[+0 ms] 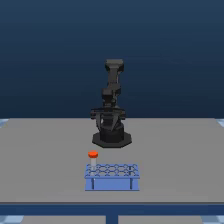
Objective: Pick up the centrifuge tube on the rack
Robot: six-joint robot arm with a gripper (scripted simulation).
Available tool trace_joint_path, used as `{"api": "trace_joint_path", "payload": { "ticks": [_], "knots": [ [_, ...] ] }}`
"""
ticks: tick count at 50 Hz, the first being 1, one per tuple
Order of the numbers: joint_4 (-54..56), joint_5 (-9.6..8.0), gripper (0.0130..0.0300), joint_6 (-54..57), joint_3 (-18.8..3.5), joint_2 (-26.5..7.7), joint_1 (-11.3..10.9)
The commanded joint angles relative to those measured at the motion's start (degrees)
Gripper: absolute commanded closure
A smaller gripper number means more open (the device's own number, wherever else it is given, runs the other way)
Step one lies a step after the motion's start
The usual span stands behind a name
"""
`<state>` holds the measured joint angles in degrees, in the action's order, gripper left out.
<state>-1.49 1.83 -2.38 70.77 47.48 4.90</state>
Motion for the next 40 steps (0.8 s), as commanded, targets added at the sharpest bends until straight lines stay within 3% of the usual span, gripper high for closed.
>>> {"api": "trace_joint_path", "payload": {
  "ticks": [1, 20, 40],
  "knots": [
    [-1.1, 0.09, 0.0130, -1.2, 0.0, -0.1, 0.1],
    [-8.5, 0.58, 0.0130, -8.3, -0.3, -0.7, 0.6],
    [-23.4, 1.71, 0.0130, -22.6, -0.9, -2.3, 1.8]
  ]
}}
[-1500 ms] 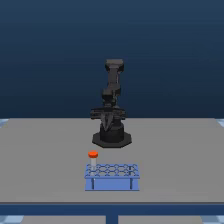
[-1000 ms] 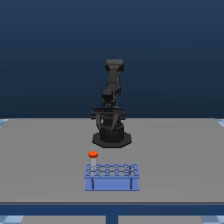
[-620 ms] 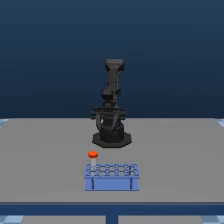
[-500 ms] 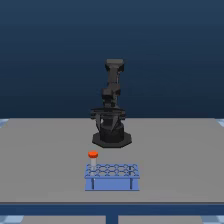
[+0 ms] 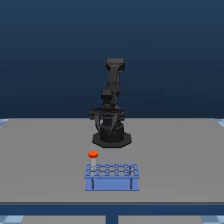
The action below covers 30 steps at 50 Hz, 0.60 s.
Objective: Pick up the centrifuge tube on the rack
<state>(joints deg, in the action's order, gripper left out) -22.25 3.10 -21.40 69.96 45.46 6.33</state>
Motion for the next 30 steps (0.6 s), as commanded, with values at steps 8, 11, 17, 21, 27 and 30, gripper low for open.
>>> {"api": "trace_joint_path", "payload": {
  "ticks": [8, 11, 17, 21, 27, 30],
  "knots": [
    [-11.8, 1.26, 0.0130, -12.3, -0.6, -1.4, 1.2],
    [-14.1, 1.49, 0.0130, -14.4, -0.7, -1.7, 1.4],
    [-18.5, 1.97, 0.0130, -18.6, -1.0, -2.4, 1.9],
    [-22.5, 2.45, 0.0130, -22.3, -1.4, -3.1, 2.4],
    [-26.0, 2.95, 0.0130, -25.6, -1.7, -3.8, 2.8],
    [-27.7, 3.20, 0.0130, -27.0, -1.9, -4.2, 3.1]
  ]
}}
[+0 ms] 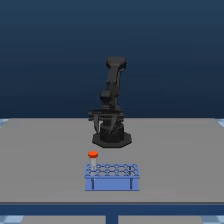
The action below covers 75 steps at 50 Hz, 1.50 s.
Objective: Pick up the centrifuge tube on the rack
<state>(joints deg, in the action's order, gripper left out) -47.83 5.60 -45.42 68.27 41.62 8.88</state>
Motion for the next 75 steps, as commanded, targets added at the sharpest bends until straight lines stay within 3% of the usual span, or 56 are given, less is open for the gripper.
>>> {"api": "trace_joint_path", "payload": {
  "ticks": [1, 25, 45, 60, 68, 75],
  "knots": [
    [-3.6, 0.95, 0.0130, -4.4, -0.4, -0.8, 0.7],
    [-12.1, 3.46, 0.0130, -11.4, -2.5, -4.8, 3.0],
    [-15.3, 6.40, 0.0130, -12.5, -6.0, -10.7, 5.6],
    [-21.1, 8.45, 0.0130, -16.4, -9.9, -16.2, 7.5],
    [-25.8, 9.69, 0.0130, -19.7, -13.4, -20.6, 8.8],
    [-27.9, 10.08, 0.0130, -21.3, -14.9, -22.2, 9.2]
  ]
}}
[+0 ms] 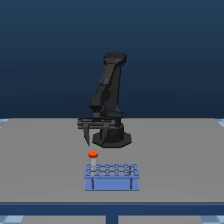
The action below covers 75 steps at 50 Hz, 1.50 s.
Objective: Pick up the centrifuge tube on the rack
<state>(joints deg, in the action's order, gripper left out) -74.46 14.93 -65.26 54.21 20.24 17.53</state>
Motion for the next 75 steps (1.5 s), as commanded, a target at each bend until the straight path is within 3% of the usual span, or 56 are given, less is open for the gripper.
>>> {"api": "trace_joint_path", "payload": {
  "ticks": [1, 13, 26, 55, 75],
  "knots": [
    [-2.2, 0.92, 0.0130, -2.2, -1.4, -1.5, 0.7],
    [-5.3, 1.47, 0.0130, -4.5, -3.6, -3.8, 1.2],
    [-5.6, 1.71, 0.0130, -4.5, -4.2, -4.8, 1.4],
    [2.0, 2.15, 0.0130, 3.2, -2.9, -5.7, 1.3],
    [12.5, 3.55, 0.0130, 14.2, -1.5, -7.8, 1.3]
  ]
}}
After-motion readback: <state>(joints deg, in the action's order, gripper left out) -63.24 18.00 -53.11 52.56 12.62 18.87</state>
